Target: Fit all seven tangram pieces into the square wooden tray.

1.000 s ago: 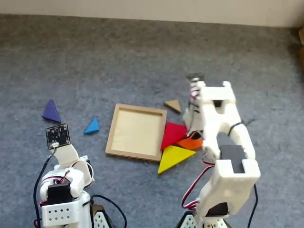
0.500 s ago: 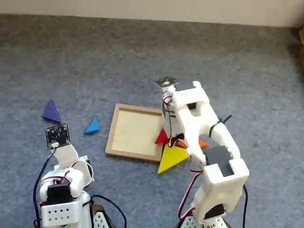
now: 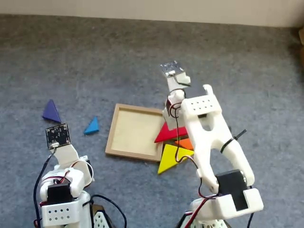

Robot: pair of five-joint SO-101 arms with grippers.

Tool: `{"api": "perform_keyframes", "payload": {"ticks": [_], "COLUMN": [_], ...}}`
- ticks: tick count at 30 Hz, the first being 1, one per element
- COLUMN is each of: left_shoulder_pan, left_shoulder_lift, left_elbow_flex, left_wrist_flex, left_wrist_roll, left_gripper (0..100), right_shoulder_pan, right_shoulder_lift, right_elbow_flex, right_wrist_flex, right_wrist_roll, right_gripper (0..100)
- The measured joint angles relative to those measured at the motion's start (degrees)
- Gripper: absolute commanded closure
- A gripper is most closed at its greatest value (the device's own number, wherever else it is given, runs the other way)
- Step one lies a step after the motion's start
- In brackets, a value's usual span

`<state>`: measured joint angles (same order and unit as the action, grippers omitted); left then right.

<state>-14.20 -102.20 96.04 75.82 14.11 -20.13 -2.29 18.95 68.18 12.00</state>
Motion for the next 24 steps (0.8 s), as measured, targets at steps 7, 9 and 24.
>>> {"api": "perform_keyframes", "payload": {"ticks": [7, 9, 24], "left_shoulder_pan": [0.00, 0.00, 0.00], "left_shoulder_lift": [0.00, 0.00, 0.00], "left_elbow_flex": [0.00, 0.00, 0.00], "left_wrist_flex": [0.00, 0.00, 0.00], "left_wrist_roll": [0.00, 0.00, 0.00], "left_gripper": [99, 99, 99], "right_shoulder_pan": [-0.35, -1.76, -15.12], "right_shoulder_lift": [8.26, 9.14, 9.41], "right_elbow_flex": [0.88, 0.79, 0.79], "right_wrist_flex": [-2.46, -2.46, -2.99], "right_wrist_roll": [-0.09, -0.09, 3.08], "right_gripper": [99.3, 99.3, 99.3]}}
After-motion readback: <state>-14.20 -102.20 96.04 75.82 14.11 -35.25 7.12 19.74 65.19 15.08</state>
